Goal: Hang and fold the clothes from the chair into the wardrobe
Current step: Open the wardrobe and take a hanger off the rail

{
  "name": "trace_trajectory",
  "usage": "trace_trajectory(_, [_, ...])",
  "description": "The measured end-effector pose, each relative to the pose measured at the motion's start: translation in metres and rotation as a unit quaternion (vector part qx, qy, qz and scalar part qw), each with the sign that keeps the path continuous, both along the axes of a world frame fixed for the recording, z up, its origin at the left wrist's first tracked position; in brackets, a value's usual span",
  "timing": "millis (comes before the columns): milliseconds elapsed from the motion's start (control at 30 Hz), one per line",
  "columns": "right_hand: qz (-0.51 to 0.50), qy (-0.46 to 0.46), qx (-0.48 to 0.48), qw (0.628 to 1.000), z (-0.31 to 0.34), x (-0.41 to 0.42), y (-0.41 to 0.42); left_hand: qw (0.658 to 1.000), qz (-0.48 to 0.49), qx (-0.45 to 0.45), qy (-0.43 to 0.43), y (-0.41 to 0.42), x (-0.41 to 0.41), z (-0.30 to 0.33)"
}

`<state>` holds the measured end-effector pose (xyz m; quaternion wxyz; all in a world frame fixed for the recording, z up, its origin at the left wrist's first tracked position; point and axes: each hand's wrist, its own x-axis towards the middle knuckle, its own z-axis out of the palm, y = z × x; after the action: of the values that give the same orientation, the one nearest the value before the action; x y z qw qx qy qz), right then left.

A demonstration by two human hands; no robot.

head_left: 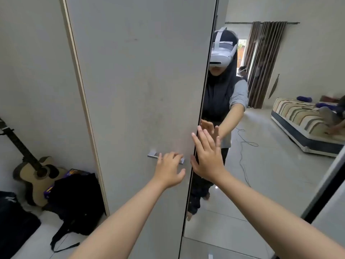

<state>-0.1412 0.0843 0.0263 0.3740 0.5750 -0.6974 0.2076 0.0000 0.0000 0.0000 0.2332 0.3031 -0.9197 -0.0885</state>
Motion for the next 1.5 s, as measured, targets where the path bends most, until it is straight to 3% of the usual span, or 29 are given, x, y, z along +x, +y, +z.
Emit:
trace_trajectory(267, [0.014, 0.020, -0.023, 0.999, 0.001, -0.016, -0.018, 0.999, 0.016, 0.000, 0.048, -0.016, -0.011, -0.005])
trace_trajectory(467, [0.063, -0.029, -0.030, 0.997, 0.000, -0.023, -0.024, 0.993, 0.023, 0.076, 0.085, -0.017, -0.012, -0.006])
trace_trajectory(800, [0.081, -0.026, -0.011, 0.996, -0.003, -0.027, -0.023, 0.989, 0.031, 0.104, 0.097, -0.010, 0.001, -0.008])
trace_trajectory(1200, [0.101, 0.077, 0.035, 0.991, 0.014, -0.041, -0.009, 0.997, 0.052, 0.052, 0.034, 0.020, 0.027, -0.005])
trace_trajectory(1500, [0.139, 0.136, 0.003, 0.981, 0.019, -0.033, -0.008, 0.994, 0.068, 0.023, 0.078, 0.040, 0.051, -0.011])
